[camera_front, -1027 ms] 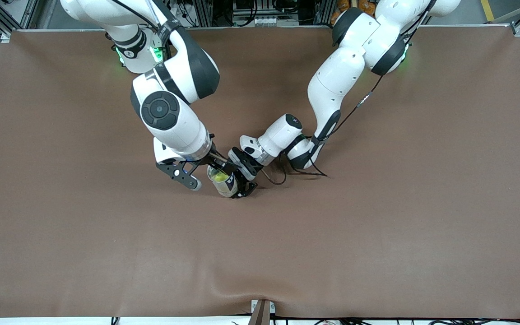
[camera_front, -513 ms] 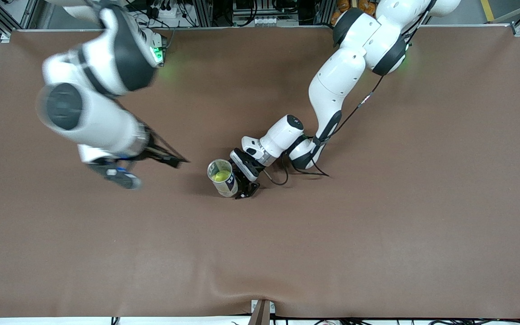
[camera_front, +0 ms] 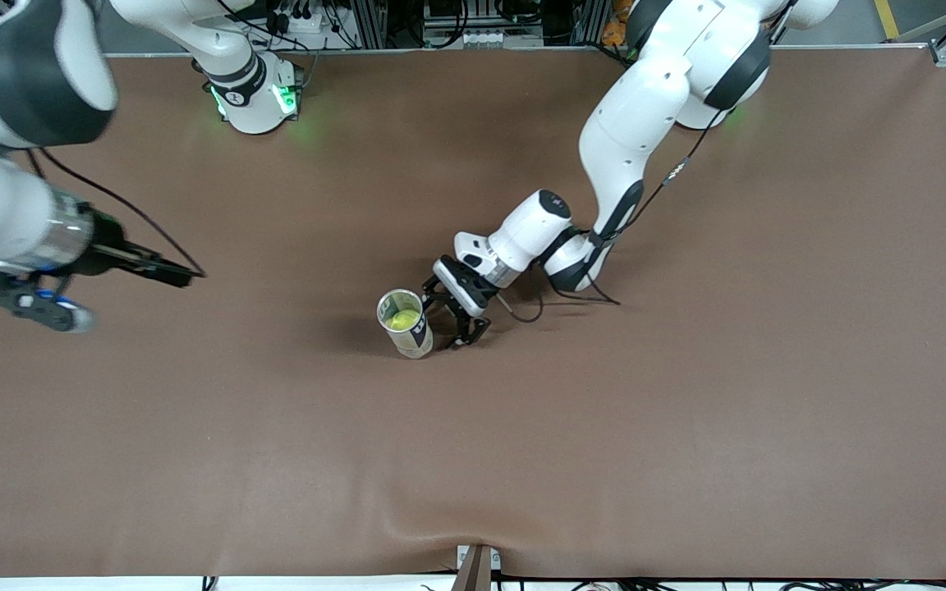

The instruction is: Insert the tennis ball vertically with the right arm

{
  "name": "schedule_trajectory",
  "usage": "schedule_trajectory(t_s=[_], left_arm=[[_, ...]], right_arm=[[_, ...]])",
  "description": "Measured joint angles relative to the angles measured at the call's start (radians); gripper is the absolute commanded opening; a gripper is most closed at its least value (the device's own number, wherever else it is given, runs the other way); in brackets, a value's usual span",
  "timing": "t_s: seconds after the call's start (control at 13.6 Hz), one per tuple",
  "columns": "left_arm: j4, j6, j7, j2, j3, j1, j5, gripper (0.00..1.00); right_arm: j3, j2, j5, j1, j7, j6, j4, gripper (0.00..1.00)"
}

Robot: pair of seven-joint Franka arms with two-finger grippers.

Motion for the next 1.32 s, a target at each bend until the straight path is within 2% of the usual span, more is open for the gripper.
schedule_trajectory(t_s=[0.29, 0.51, 0.66, 0.81, 1.1, 1.32], left_arm=[[-0.178, -0.005, -0.01, -0.183, -0.072, 0.122, 0.0, 1.0], [-0.217, -0.06, -0.048, -0.258, -0.138, 0.215, 0.0, 1.0], [-0.218, -0.122, -0.096, -0.303, -0.155, 0.243, 0.0, 1.0], [-0.216, -0.25, -0.13, -0.372, -0.156, 0.267, 0.0, 1.0], [-0.204, -0.633, -0.166, -0.556, -0.158, 0.348, -0.038, 1.0], [-0.119, -0.98, -0.165, -0.646, -0.159, 0.397, -0.108, 1.0]], right_arm=[[-0.001, -0.017, -0.024, -0.118, -0.16, -0.003, 0.0, 1.0], [-0.001, -0.018, -0.03, -0.183, -0.267, -0.002, 0.006, 1.0], [0.0, -0.018, -0.03, -0.204, -0.298, 0.001, 0.022, 1.0], [0.0, -0.018, -0.03, -0.207, -0.305, 0.006, 0.044, 1.0], [0.001, -0.019, -0.03, -0.217, -0.356, 0.016, 0.077, 1.0], [0.001, -0.021, -0.03, -0.246, -0.479, 0.018, 0.086, 1.0]])
